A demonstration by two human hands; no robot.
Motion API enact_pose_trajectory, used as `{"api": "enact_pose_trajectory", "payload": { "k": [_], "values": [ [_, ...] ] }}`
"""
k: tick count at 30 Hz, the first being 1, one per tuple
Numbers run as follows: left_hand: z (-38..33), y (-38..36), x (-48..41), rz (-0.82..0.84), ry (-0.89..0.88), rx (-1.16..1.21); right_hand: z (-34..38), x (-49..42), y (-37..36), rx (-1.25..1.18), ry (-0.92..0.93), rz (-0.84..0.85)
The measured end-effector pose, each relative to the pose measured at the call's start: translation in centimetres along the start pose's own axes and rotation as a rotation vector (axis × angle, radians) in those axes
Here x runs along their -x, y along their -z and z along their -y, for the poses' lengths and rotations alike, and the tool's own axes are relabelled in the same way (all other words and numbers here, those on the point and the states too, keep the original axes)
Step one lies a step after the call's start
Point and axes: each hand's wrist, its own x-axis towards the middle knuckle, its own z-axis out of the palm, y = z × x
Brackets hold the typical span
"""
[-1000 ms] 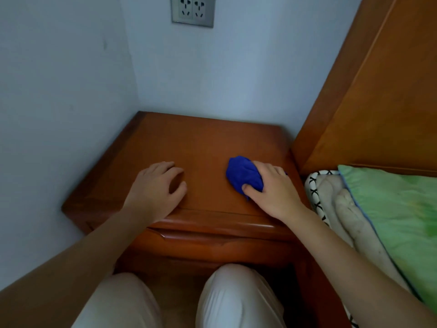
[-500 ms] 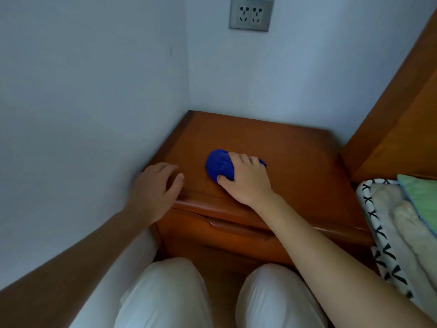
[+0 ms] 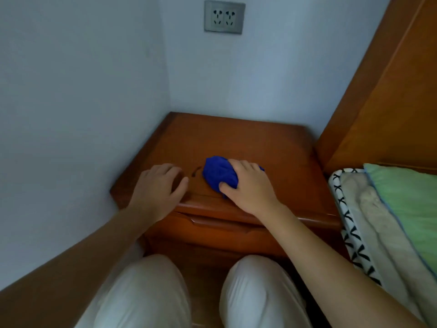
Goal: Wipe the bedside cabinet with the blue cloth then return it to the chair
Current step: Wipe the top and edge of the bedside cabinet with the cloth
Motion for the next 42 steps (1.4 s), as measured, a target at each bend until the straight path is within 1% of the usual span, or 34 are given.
{"api": "enact_pose_trajectory", "payload": {
  "k": [4,9,19,22,26,30,32,34,35,36,38,40,42],
  "values": [
    [-4.8,-1.4,-1.8,0.061,-0.109,0.01,-5.3,3.1,2.9,0.044,-0.13,-0.039],
    [-8.8,-3.0,-3.3,0.071,-0.204,0.047,-9.8,6.4,5.2,0.051,-0.264,-0.116],
    [-9.1,-3.6,-3.2,0.061,-0.206,0.059,-9.8,5.9,3.9,0.166,-0.281,-0.177],
    [-9.0,-3.8,-3.2,0.044,-0.195,0.071,-9.8,5.7,3.7,0.165,-0.267,-0.199],
    [-9.3,-3.4,-3.2,0.062,-0.159,0.097,-9.4,5.6,3.8,0.133,-0.279,-0.206],
    [-9.6,-2.7,-3.4,0.161,-0.146,0.067,-9.2,5.2,4.4,0.081,-0.308,-0.144],
    [-9.8,-2.2,-3.4,0.227,-0.139,0.052,-8.8,5.0,5.1,0.079,-0.335,-0.078],
    [-10.1,-1.2,-3.3,0.33,-0.117,0.055,-8.4,5.1,6.1,0.086,-0.363,0.02],
    [-10.2,-0.4,-3.4,0.385,-0.116,0.059,-8.2,4.9,7.0,0.057,-0.38,0.075],
    [-10.5,0.8,-3.6,0.436,-0.122,0.064,-8.1,4.7,8.1,-0.024,-0.415,0.125],
    [-11.3,4.5,-4.1,0.482,-0.135,0.093,-7.1,4.4,11.7,-0.313,-0.57,0.182],
    [-12.5,8.8,-4.3,0.494,-0.116,0.137,-5.8,4.6,15.9,-0.509,-0.686,0.163],
    [-13.9,13.2,-4.3,0.524,-0.081,0.17,-3.7,5.1,20.8,-0.578,-0.693,0.145]
  ]
}}
